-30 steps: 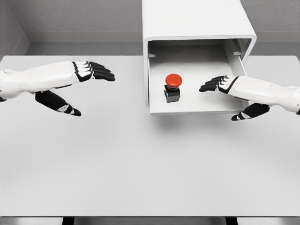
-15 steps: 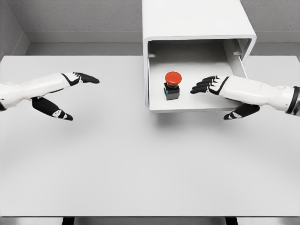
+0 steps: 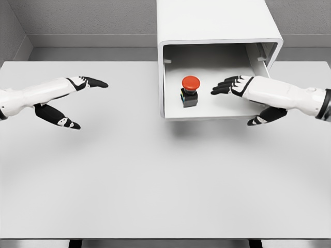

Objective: Slide open multi-storey tabletop storage cabinets and put open load switch and slide close multi-storey tabletop storage cabinets

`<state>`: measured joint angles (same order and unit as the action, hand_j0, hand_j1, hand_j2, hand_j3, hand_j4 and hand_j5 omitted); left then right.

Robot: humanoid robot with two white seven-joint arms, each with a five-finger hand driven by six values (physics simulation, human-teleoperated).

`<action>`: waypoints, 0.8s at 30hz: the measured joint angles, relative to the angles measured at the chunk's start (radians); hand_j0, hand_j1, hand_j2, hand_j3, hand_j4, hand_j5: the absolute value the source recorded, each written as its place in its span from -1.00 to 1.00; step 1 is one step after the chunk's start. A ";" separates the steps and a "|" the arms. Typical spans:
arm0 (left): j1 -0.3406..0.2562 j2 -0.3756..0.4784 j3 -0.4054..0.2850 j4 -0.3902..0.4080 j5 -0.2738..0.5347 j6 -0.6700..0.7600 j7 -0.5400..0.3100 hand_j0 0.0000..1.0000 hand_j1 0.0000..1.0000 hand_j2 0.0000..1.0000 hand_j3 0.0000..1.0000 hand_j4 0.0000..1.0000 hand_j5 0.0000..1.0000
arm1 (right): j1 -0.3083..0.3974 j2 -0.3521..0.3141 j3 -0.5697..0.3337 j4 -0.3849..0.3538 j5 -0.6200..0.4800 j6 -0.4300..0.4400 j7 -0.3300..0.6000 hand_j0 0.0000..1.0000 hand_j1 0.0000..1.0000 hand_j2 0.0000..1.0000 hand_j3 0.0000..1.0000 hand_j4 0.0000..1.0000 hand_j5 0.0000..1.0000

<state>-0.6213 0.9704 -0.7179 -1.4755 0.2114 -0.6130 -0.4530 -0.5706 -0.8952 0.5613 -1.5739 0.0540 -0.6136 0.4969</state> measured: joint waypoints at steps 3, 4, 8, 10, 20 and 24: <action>0.002 -0.001 0.001 0.001 0.000 0.000 0.003 1.00 1.00 1.00 1.00 1.00 1.00 | -0.012 0.024 0.000 0.025 0.006 0.000 0.007 1.00 1.00 1.00 1.00 1.00 1.00; 0.003 -0.001 0.001 0.003 0.000 0.000 0.003 1.00 1.00 1.00 1.00 1.00 1.00 | -0.014 0.032 -0.001 0.033 0.008 0.000 0.009 1.00 1.00 1.00 1.00 1.00 1.00; 0.014 -0.014 0.004 0.014 -0.001 0.000 0.004 1.00 1.00 1.00 1.00 1.00 1.00 | -0.023 0.054 -0.001 0.057 0.015 0.000 0.014 1.00 1.00 1.00 1.00 1.00 1.00; 0.017 -0.028 0.018 0.018 0.000 0.000 0.005 1.00 1.00 1.00 1.00 1.00 1.00 | -0.029 0.068 -0.001 0.075 0.024 0.000 0.015 1.00 1.00 1.00 1.00 1.00 1.00; 0.061 -0.059 0.034 0.044 0.000 0.000 0.001 1.00 1.00 1.00 1.00 1.00 1.00 | -0.075 0.108 0.002 0.153 0.034 0.000 0.028 1.00 1.00 1.00 1.00 1.00 1.00; 0.063 -0.056 0.036 0.046 0.000 0.000 -0.001 1.00 1.00 1.00 1.00 1.00 1.00 | -0.129 0.147 0.008 0.194 0.040 0.000 0.043 1.00 1.00 1.00 1.00 1.00 1.00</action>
<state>-0.5583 0.9141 -0.6815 -1.4292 0.2113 -0.6129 -0.4537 -0.6995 -0.7481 0.5692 -1.3802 0.0942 -0.6139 0.5396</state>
